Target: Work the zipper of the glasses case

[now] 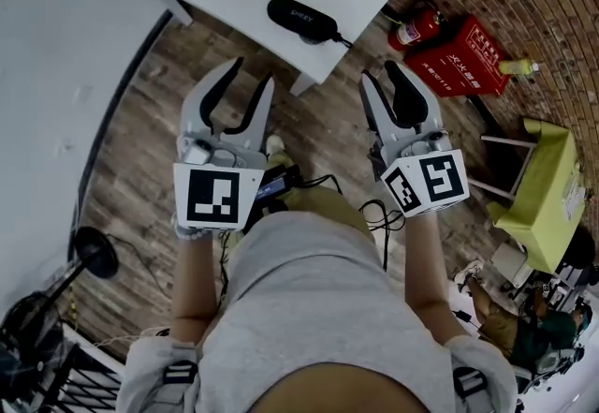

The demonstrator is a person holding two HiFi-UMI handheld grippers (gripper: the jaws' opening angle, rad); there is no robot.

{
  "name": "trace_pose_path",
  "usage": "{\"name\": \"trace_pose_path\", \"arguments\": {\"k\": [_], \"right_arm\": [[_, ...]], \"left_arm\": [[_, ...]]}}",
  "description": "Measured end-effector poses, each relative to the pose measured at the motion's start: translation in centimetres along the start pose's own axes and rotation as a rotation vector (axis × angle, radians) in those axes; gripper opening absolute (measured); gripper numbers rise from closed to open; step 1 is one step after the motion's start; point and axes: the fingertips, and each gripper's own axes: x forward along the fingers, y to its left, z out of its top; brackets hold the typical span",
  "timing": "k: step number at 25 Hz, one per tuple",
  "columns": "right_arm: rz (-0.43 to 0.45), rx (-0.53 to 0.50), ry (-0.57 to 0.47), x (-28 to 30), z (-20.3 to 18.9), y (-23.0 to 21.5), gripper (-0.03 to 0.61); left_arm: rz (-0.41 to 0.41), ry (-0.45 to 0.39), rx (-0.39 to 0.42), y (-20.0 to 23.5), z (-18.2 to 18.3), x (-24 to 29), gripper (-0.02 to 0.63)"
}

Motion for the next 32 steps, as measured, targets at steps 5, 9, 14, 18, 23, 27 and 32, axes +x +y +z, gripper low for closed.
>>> {"name": "trace_pose_path", "arguments": {"k": [5,9,14,18,23,27,32], "right_arm": [[0.001,-0.004,0.035,3.4,-0.1,-0.8,0.156],[0.022,-0.008,0.054,5.5,-0.1,-0.8,0.156],[0.056,-0.011,0.074,6.9,-0.5,-1.4,0.156],[0.102,-0.015,0.089,8.1,-0.9,-2.1,0.164],[0.168,-0.021,0.117,10.0,-1.5,-2.7,0.167],[0.231,-0.034,0.145,11.5,-2.0,-3.0,0.172],[0.313,-0.047,0.178,13.4,-3.4,-4.2,0.178]], "left_arm": [[0.001,0.016,-0.028,2.6,-1.0,1.9,0.149],[-0.006,0.035,-0.052,3.6,-1.9,3.0,0.149],[0.000,0.060,-0.060,3.8,-2.8,4.0,0.150],[0.030,0.071,-0.068,4.0,-3.2,4.7,0.150],[0.080,0.085,-0.090,4.4,-3.7,5.6,0.152],[0.128,0.093,-0.123,4.6,-4.2,6.1,0.152],[0.180,0.124,-0.131,4.2,-5.3,7.1,0.153]]}}
